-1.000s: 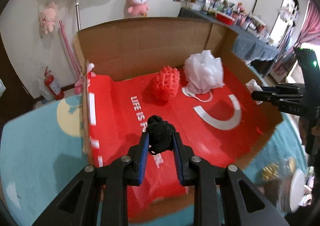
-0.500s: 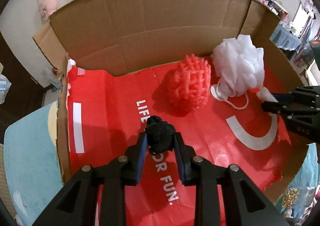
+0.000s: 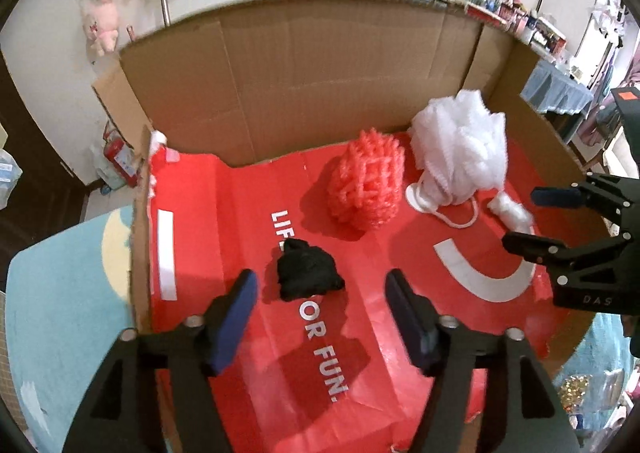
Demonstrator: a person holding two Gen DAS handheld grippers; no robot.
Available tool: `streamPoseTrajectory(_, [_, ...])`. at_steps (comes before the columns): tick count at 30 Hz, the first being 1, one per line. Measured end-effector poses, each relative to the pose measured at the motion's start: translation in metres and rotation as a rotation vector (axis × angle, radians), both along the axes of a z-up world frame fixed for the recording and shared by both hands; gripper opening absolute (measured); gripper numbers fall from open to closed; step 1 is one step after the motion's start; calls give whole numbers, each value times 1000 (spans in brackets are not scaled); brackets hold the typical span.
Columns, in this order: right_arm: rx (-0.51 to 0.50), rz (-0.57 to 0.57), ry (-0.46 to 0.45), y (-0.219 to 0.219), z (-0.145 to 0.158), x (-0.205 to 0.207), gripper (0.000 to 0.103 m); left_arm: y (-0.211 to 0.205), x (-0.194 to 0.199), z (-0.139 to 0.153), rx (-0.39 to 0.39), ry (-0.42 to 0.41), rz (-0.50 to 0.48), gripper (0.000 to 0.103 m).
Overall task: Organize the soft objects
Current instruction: 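Open the left tool to drop the pom-pom while the right tool drops the cloth roll, then withdraw both tools from the box back toward the table items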
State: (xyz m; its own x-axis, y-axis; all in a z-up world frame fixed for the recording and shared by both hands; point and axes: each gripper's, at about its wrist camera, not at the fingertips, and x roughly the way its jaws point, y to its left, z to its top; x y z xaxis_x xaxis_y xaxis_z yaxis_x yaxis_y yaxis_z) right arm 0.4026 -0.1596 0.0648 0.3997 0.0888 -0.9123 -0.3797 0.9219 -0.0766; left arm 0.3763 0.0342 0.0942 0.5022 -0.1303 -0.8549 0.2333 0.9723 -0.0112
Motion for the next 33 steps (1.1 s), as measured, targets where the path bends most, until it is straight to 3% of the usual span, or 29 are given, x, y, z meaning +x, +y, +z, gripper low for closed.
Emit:
streamPoseTrajectory(7, [13, -10, -85, -3, 35, -31, 68, -8, -38, 38, -40, -109, -18, 86])
streamPoseTrajectory(13, [11, -30, -216, -14, 72, -65, 68, -9, -80, 74, -82, -219, -26, 94])
streamPoseTrajectory(19, [94, -64, -329, -29, 108, -114, 68, -15, -138, 100, -111, -356, -23, 100])
streamPoseTrajectory(21, [111, -74, -393, -35, 121, -139, 69, -20, -160, 106, -110, -398, -31, 101])
streamPoseTrajectory(24, [137, -79, -468, -44, 135, -170, 78, -21, -189, 113, -105, -462, -28, 102])
streamPoseTrajectory(26, [155, -75, -518, -48, 142, -193, 79, -25, -213, 114, -91, -524, -21, 103])
streamPoseTrajectory(33, [146, -83, -637, -51, 139, -261, 79, -28, -278, 110, -118, -618, -5, 103])
